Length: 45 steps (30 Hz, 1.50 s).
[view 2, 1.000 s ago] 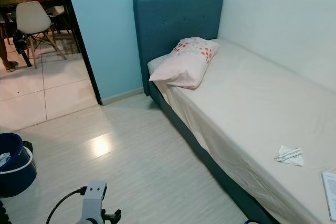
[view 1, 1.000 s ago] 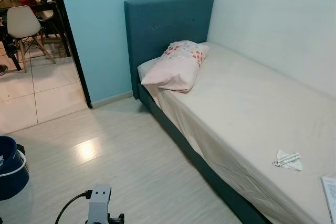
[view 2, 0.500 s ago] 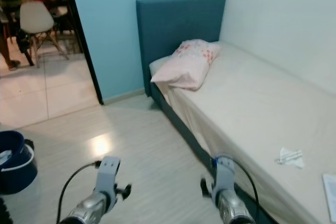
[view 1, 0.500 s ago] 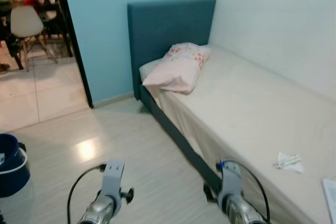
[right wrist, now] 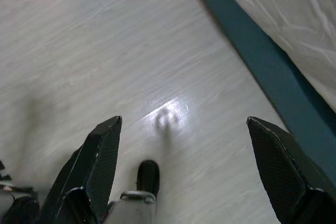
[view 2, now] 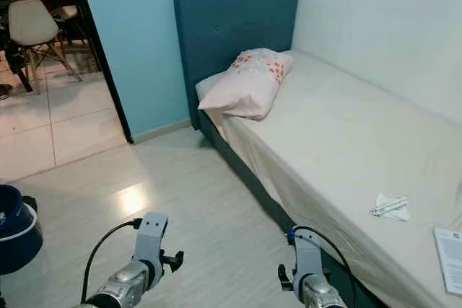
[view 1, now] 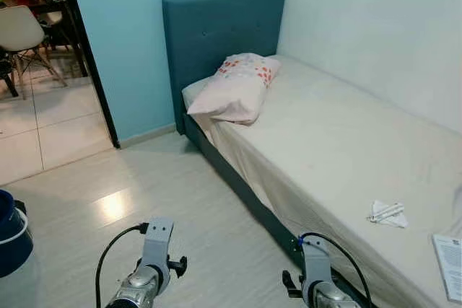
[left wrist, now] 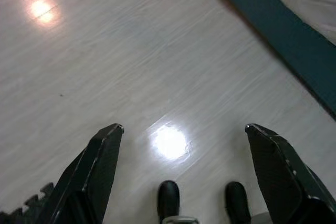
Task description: Clean up the room
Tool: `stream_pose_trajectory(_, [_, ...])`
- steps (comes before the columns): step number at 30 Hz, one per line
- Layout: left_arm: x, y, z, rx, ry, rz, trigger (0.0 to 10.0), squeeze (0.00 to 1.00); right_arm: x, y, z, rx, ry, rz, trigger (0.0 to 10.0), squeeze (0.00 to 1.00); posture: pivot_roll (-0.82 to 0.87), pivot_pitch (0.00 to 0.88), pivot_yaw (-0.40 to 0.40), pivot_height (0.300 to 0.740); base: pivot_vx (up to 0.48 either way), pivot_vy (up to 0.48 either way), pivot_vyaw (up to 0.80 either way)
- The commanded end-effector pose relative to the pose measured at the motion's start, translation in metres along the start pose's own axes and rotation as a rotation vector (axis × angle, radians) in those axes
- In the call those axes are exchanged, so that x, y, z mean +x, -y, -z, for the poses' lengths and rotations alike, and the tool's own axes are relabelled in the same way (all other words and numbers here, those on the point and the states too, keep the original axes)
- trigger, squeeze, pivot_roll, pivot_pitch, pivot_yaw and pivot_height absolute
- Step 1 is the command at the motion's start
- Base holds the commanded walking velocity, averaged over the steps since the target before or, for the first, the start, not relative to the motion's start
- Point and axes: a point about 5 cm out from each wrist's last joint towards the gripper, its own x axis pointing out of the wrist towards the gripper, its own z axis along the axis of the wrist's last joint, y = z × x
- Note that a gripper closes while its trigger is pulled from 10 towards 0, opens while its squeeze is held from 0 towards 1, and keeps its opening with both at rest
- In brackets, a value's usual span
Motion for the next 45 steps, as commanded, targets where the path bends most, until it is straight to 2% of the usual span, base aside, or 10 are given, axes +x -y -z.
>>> stream_pose_trajectory(1, [0.000, -0.006, -0.002, -0.014, 0.000, -0.008, 10.0, 0.00, -0.001, 0.002, 0.002, 0.005, 0.009, -0.021, 10.0, 0.00, 0.10, 0.000, -0.043, 0.740, 0.300, 0.000, 0.00])
stream_pose_trajectory(7, [0.000, -0.008, -0.003, -0.073, 0.008, -0.028, 10.0, 0.00, -0.002, 0.001, 0.003, -0.027, 0.017, -0.060, 10.0, 0.00, 0.10, 0.000, -0.043, 0.740, 0.459, 0.000, 0.00])
stream_pose_trajectory(19, [0.001, -0.002, -0.008, -0.066, 0.026, 0.002, 10.0, 0.00, -0.002, 0.003, 0.000, -0.050, 0.041, -0.087, 10.0, 0.00, 0.09, 0.000, -0.038, 0.740, 0.474, 0.000, 0.66])
stream_pose_trajectory(26, [0.002, 0.000, -0.010, -0.062, 0.034, 0.013, 10.0, 0.00, -0.002, 0.002, -0.001, -0.059, 0.048, -0.080, 10.0, 0.00, 0.09, 0.000, -0.034, 0.740, 0.421, 0.000, 0.00])
stream_pose_trajectory(32, [0.003, 0.002, -0.016, -0.029, 0.058, 0.043, 10.0, 0.00, -0.001, 0.001, -0.001, -0.062, 0.047, -0.057, 10.0, 0.00, 0.09, 0.000, -0.029, 0.740, 0.424, 0.000, 0.00])
stream_pose_trajectory(41, [-0.003, -0.005, 0.011, -0.063, -0.035, 0.016, 10.0, 0.00, -0.002, -0.003, 0.004, -0.042, 0.038, -0.061, 10.0, 0.00, 0.08, 0.000, -0.031, 0.740, 0.431, 0.000, 0.00])
stream_pose_trajectory(45, [-0.004, -0.006, 0.014, -0.061, -0.042, 0.018, 10.0, 0.00, -0.002, -0.002, 0.005, -0.039, 0.034, -0.057, 10.0, 0.00, 0.08, 0.000, -0.031, 0.740, 0.431, 0.000, 0.00])
